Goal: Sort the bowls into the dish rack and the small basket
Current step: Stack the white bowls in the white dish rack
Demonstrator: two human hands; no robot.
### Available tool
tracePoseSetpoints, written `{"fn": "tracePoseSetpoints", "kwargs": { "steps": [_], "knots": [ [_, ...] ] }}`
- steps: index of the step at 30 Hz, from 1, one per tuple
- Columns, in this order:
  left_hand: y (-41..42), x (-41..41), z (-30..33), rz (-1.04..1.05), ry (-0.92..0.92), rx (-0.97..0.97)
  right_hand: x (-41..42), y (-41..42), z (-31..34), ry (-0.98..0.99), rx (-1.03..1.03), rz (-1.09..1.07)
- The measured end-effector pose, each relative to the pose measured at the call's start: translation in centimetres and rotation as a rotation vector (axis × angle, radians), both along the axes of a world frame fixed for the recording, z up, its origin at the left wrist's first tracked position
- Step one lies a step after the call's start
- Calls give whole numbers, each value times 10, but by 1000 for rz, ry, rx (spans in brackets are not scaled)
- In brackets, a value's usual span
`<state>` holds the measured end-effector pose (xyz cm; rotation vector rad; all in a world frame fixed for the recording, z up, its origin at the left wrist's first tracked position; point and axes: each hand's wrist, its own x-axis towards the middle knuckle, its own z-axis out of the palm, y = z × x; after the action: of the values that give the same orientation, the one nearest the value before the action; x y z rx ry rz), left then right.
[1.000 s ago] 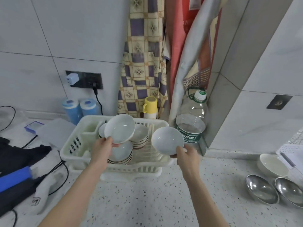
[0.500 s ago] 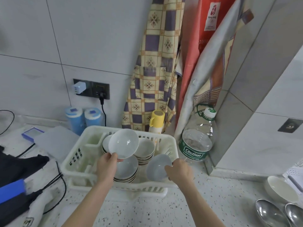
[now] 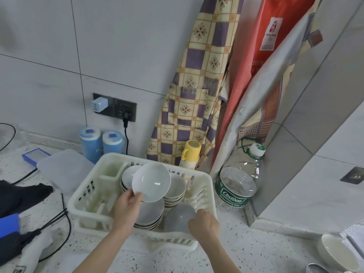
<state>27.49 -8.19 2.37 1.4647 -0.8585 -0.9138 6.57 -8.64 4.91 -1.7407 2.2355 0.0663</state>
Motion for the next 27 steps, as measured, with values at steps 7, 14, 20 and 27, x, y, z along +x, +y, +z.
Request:
{"fn": "tracePoseSetpoints", "kwargs": {
  "steps": [7,14,20,27],
  "knots": [
    [4,-2,-5,-1,-13,-33,-4,-6,-5,64,94,60],
    [2,-1,-8,20,40,-29,5,-6,-7,178,117,108],
    [2,-2,-7,22,43,-27,0,1,-12,117,-8,48],
    [4,-3,-6,-6,23,-40,-4,-1,-9,117,57,120]
  ]
}}
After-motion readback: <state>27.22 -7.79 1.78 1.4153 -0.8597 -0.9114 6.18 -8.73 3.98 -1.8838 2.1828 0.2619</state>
